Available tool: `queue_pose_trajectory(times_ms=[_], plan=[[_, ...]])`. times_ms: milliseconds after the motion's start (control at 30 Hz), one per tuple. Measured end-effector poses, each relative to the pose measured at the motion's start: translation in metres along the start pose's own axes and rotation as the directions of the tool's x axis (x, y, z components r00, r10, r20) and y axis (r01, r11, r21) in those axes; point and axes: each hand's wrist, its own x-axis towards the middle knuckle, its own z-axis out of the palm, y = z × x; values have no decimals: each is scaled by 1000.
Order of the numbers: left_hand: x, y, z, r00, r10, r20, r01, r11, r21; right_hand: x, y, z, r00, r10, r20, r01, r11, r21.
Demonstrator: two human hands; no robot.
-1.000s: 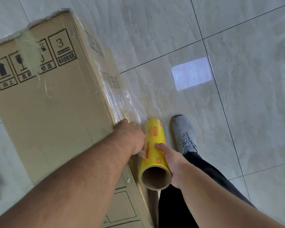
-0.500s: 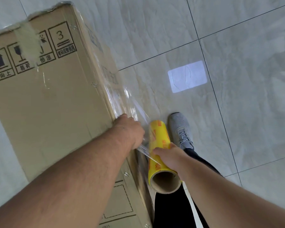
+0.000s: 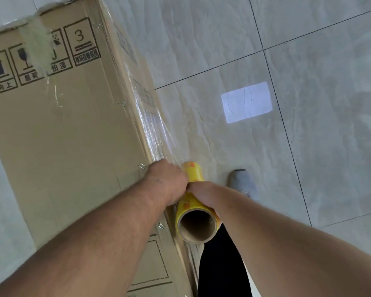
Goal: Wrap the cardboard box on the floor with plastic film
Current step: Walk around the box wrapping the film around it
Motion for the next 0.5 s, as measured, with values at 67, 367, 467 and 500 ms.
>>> queue_pose_trajectory(times_ms=[67, 367, 467, 500], plan=[[0, 2, -3, 1000, -5, -9, 5, 1000, 0, 4, 16, 7, 999, 32, 4, -32, 976, 213], [10, 16, -5, 988, -143, 58, 144, 989, -21, -4, 65, 13, 968, -54, 246, -158, 631, 760], [6, 23, -2, 981, -173, 91, 175, 985, -6, -2, 70, 14, 982, -42, 182, -100, 705, 702], [4, 27, -2, 978, -172, 117, 173, 985, 6, -1, 73, 14, 991, -37, 126, -53, 767, 640]])
